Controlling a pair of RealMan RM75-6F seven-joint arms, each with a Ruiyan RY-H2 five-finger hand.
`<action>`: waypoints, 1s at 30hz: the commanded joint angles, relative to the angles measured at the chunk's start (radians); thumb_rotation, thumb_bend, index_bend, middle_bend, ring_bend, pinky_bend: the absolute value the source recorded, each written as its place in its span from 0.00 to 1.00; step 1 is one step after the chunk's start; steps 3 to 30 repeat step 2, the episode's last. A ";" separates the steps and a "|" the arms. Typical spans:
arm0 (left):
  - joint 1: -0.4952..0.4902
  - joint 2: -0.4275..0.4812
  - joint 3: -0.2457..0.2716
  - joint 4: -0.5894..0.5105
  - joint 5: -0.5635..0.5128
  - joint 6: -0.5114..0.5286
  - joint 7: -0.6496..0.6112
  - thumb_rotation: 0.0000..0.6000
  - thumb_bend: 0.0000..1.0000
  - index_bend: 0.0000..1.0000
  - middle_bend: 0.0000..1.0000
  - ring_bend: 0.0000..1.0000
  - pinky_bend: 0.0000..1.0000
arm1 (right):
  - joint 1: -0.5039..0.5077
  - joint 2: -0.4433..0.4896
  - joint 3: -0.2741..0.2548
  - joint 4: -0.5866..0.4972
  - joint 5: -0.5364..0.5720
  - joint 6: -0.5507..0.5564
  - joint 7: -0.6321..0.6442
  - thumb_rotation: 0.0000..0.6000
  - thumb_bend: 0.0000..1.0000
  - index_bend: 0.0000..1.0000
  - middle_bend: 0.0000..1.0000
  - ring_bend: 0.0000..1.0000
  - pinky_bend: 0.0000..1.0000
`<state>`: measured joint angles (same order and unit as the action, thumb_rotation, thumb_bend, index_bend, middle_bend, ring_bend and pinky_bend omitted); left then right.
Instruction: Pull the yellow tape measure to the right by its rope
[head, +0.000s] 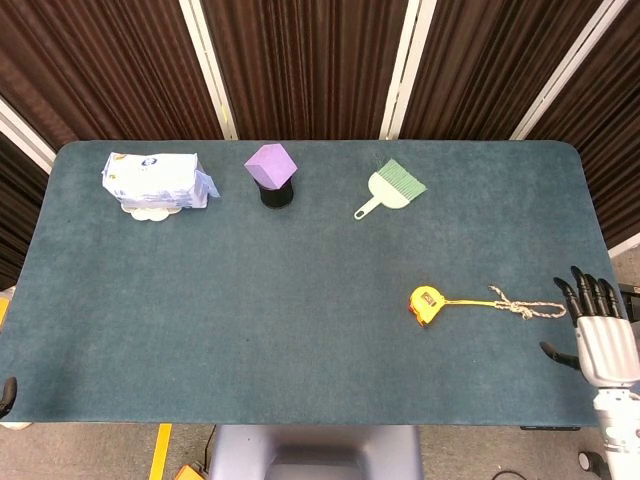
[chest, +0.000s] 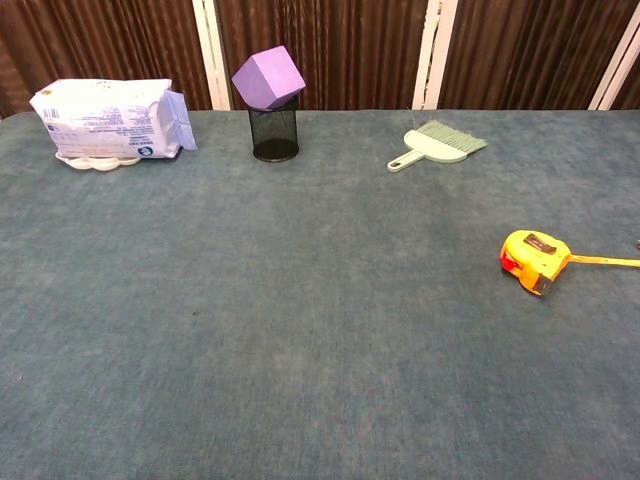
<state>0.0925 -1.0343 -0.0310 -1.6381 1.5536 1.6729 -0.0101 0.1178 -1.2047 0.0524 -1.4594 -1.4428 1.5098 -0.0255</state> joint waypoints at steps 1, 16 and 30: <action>0.000 -0.001 0.000 0.002 0.001 0.002 0.002 1.00 0.47 0.04 0.00 0.00 0.15 | -0.001 -0.002 0.002 0.002 -0.006 0.001 -0.001 1.00 0.21 0.24 0.08 0.05 0.00; 0.001 -0.002 0.000 0.003 0.000 0.004 0.003 1.00 0.47 0.04 0.00 0.00 0.15 | -0.003 -0.003 0.003 0.002 -0.008 0.003 -0.001 1.00 0.21 0.24 0.08 0.05 0.00; 0.001 -0.002 0.000 0.003 0.000 0.004 0.003 1.00 0.47 0.04 0.00 0.00 0.15 | -0.003 -0.003 0.003 0.002 -0.008 0.003 -0.001 1.00 0.21 0.24 0.08 0.05 0.00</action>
